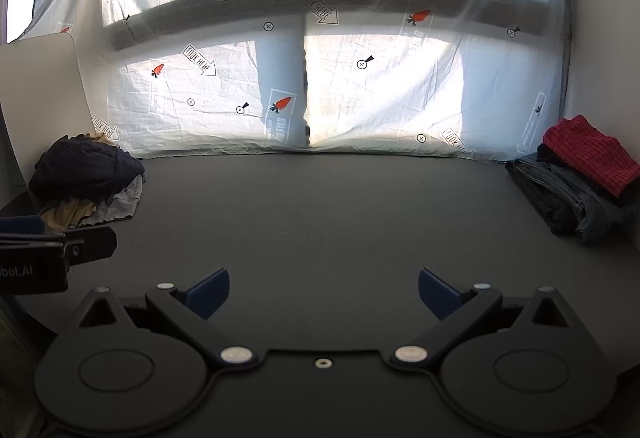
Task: Fold clothes
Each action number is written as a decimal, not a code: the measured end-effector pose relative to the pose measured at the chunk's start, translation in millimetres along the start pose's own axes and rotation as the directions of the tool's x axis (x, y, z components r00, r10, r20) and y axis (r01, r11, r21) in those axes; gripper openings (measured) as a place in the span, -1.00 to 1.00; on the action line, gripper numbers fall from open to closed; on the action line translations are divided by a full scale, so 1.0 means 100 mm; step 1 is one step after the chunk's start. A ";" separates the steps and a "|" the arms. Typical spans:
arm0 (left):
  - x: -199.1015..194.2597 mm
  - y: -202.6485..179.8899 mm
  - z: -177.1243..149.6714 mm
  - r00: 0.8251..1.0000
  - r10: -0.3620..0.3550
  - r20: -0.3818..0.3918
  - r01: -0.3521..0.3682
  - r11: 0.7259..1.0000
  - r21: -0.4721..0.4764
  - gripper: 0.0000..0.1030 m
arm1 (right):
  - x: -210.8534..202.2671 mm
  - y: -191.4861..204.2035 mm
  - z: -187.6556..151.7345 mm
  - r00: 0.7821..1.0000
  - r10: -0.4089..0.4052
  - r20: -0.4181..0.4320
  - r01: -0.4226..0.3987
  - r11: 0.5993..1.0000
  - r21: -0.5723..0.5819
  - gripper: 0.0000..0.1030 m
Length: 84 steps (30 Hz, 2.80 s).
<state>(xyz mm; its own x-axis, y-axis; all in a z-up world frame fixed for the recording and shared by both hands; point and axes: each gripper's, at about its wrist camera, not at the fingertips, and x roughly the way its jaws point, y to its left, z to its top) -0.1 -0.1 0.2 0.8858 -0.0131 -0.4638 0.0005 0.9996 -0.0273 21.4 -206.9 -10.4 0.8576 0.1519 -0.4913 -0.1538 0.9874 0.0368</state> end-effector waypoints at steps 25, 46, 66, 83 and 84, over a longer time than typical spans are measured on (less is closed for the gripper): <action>0.00 0.00 0.05 1.000 0.003 0.002 -0.003 1.000 0.007 1.00 | 0.01 0.05 0.03 1.000 -0.005 0.006 0.005 1.000 -0.001 0.98; 0.11 0.06 0.08 1.000 -0.002 0.004 0.001 1.000 0.007 1.00 | 0.09 0.11 0.09 1.000 -0.015 0.005 0.015 1.000 -0.016 0.98; 0.21 0.09 0.08 1.000 0.006 -0.002 -0.006 1.000 0.008 1.00 | 0.24 0.10 0.16 1.000 -0.026 -0.002 0.026 1.000 0.001 0.98; 1.05 0.10 0.35 0.982 -0.021 -0.188 -0.006 0.990 -0.141 1.00 | 0.89 -0.19 0.42 0.999 -0.015 -0.049 0.016 1.000 0.017 0.99; 1.14 0.12 0.39 0.977 -0.033 -0.211 0.001 0.989 -0.151 1.00 | 0.99 -0.22 0.47 0.998 -0.010 -0.059 0.012 0.999 0.032 0.99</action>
<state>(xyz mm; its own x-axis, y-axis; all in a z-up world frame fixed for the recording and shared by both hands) 118.7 11.2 -18.1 0.7674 -0.0513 -0.6392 -0.0686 0.9845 -0.1613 133.0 -211.6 -18.7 0.8288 0.1388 -0.5421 -0.1275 0.9901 0.0586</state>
